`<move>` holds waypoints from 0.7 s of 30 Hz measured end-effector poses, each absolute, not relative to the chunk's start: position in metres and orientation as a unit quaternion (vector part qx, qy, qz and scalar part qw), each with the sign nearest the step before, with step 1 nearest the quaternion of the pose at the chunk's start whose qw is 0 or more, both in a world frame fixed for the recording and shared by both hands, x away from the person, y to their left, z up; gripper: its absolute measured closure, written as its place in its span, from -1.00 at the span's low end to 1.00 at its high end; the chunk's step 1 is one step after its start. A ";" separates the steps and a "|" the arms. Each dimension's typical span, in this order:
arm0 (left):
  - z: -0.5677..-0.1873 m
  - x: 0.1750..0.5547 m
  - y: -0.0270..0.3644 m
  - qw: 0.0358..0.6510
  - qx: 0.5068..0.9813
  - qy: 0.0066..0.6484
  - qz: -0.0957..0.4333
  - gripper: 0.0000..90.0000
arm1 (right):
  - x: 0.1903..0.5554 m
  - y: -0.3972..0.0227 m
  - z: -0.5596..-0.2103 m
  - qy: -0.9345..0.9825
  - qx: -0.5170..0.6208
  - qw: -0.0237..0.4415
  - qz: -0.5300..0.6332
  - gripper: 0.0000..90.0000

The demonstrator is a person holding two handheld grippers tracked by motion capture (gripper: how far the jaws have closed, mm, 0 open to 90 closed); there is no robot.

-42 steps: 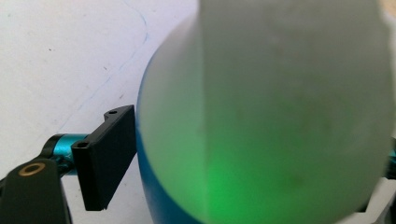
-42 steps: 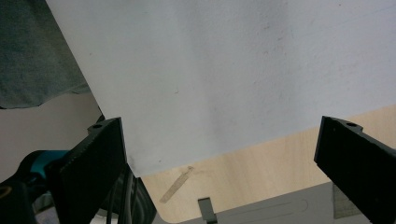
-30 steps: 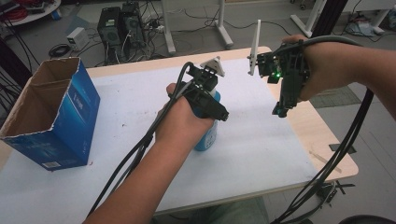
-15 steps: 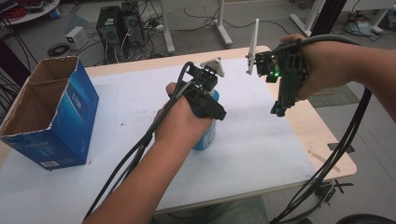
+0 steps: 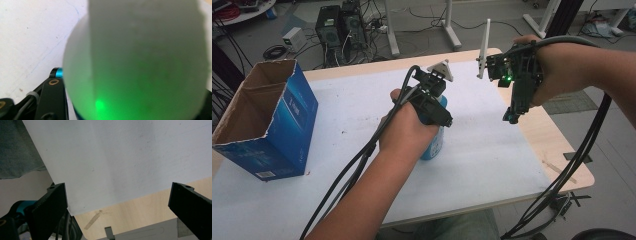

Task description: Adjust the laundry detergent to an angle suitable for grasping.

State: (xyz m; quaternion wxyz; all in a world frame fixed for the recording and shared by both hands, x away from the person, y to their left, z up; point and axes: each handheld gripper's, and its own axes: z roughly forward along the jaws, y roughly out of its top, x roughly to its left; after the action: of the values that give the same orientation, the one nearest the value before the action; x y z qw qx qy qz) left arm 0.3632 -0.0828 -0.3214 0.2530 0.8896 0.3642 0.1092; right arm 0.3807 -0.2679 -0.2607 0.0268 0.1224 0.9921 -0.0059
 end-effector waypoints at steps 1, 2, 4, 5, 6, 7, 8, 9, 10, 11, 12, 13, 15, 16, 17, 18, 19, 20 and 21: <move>-0.322 0.363 -0.083 0.255 0.889 0.365 0.106 -0.07 | 0.380 -0.267 -0.261 0.992 0.124 0.026 -0.007 -0.97; -0.321 0.363 -0.083 0.256 0.890 0.364 0.105 -0.06 | 0.381 -0.267 -0.261 0.992 0.123 0.027 -0.006 -0.97; -0.321 0.363 -0.082 0.253 0.893 0.358 0.102 -0.05 | 0.381 -0.266 -0.260 0.992 0.122 0.026 -0.008 -0.97; -0.320 0.363 -0.082 0.254 0.894 0.356 0.100 -0.05 | 0.381 -0.265 -0.261 0.992 0.120 0.026 -0.007 -0.97; -0.320 0.362 -0.081 0.254 0.895 0.354 0.099 -0.05 | 0.381 -0.265 -0.261 0.993 0.118 0.027 -0.007 -0.97; -0.319 0.362 -0.080 0.255 0.895 0.353 0.098 -0.05 | 0.381 -0.264 -0.261 0.992 0.121 0.026 -0.007 -0.97; -0.317 0.361 -0.080 0.259 0.895 0.350 0.098 -0.04 | 0.381 -0.264 -0.261 0.993 0.119 0.027 -0.008 -0.97; -0.316 0.361 -0.078 0.261 0.896 0.347 0.097 -0.04 | 0.381 -0.263 -0.261 0.993 0.117 0.027 -0.007 -0.97; -0.314 0.360 -0.077 0.266 0.895 0.347 0.094 -0.04 | 0.380 -0.263 -0.261 0.992 0.122 0.027 -0.007 -0.97; -0.311 0.359 -0.076 0.270 0.894 0.346 0.092 -0.04 | 0.381 -0.262 -0.261 0.992 0.120 0.027 -0.009 -0.97; -0.311 0.359 -0.076 0.270 0.894 0.346 0.092 -0.04 | 0.381 -0.262 -0.261 0.992 0.120 0.027 -0.009 -0.97; -0.307 0.359 -0.073 0.275 0.893 0.345 0.086 -0.04 | 0.381 -0.262 -0.261 0.993 0.118 0.026 -0.008 -0.97; -0.303 0.358 -0.069 0.275 0.895 0.341 0.080 -0.04 | 0.381 -0.261 -0.261 0.993 0.117 0.026 -0.008 -0.97; -0.301 0.357 -0.068 0.273 0.897 0.338 0.078 -0.04 | 0.382 -0.261 -0.261 0.993 0.115 0.027 -0.005 -0.97; -0.299 0.357 -0.066 0.273 0.899 0.334 0.078 -0.04 | 0.381 -0.260 -0.261 0.993 0.119 0.027 -0.007 -0.97; -0.297 0.356 -0.064 0.271 0.901 0.330 0.077 -0.04 | 0.381 -0.259 -0.260 0.993 0.115 0.027 -0.009 -0.97; -0.295 0.355 -0.062 0.269 0.903 0.327 0.076 -0.04 | 0.381 -0.258 -0.260 0.993 0.114 0.027 -0.006 -0.97; -0.293 0.355 -0.060 0.265 0.905 0.323 0.076 -0.04 | 0.380 -0.257 -0.260 0.993 0.114 0.028 -0.006 -0.97; -0.291 0.354 -0.058 0.264 0.907 0.319 0.075 -0.04 | 0.380 -0.256 -0.260 0.993 0.112 0.028 -0.006 -0.97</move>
State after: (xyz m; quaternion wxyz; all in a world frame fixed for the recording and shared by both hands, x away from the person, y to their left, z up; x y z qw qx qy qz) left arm 0.3543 -0.0580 -0.2907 0.2638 0.9073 0.3188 0.0753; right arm 0.3801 -0.2562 -0.2598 0.0276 0.1118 0.9933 -0.0059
